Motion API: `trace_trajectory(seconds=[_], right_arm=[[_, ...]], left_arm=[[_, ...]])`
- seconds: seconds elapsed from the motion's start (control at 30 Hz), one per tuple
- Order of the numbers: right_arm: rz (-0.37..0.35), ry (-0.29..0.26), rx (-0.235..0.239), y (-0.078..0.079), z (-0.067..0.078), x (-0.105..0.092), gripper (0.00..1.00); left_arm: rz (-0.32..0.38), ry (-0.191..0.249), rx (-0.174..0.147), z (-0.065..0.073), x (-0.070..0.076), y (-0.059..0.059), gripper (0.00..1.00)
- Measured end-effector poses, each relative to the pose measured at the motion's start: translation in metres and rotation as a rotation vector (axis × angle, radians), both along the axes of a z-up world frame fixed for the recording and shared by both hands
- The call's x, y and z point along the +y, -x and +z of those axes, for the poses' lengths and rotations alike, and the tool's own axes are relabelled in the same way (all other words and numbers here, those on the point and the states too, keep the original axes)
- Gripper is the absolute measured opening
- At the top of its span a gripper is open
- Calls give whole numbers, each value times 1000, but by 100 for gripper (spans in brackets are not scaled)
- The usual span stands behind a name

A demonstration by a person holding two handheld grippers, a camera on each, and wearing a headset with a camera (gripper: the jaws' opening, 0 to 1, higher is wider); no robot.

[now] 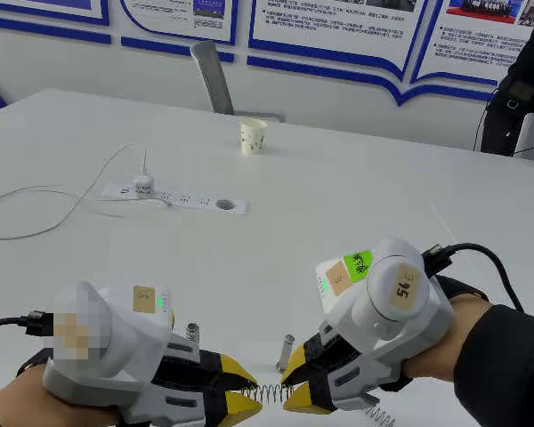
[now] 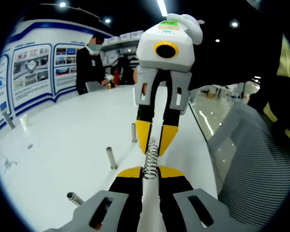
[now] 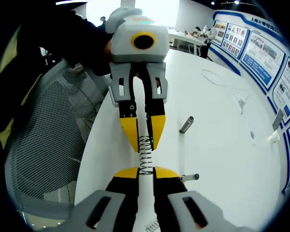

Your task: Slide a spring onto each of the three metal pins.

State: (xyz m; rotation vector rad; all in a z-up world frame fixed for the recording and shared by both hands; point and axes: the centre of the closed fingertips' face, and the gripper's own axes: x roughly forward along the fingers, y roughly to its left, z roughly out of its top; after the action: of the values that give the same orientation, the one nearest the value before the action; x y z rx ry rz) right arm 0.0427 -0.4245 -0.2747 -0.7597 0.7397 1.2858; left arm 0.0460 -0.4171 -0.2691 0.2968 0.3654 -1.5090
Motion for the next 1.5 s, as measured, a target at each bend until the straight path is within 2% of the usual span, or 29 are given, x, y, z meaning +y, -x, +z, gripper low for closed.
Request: trace_trajectory(seconds=[0.73, 1.1, 1.5], right_arm=[[-15, -11, 17, 3, -1, -3, 14], [-24, -24, 17, 3, -2, -7, 12], [-58, -47, 15, 3, 6, -12, 12]], left_arm=[[-32, 19, 20, 5, -3, 7, 10], [-38, 25, 23, 6, -7, 6, 10], [-51, 27, 21, 5, -13, 6, 10]])
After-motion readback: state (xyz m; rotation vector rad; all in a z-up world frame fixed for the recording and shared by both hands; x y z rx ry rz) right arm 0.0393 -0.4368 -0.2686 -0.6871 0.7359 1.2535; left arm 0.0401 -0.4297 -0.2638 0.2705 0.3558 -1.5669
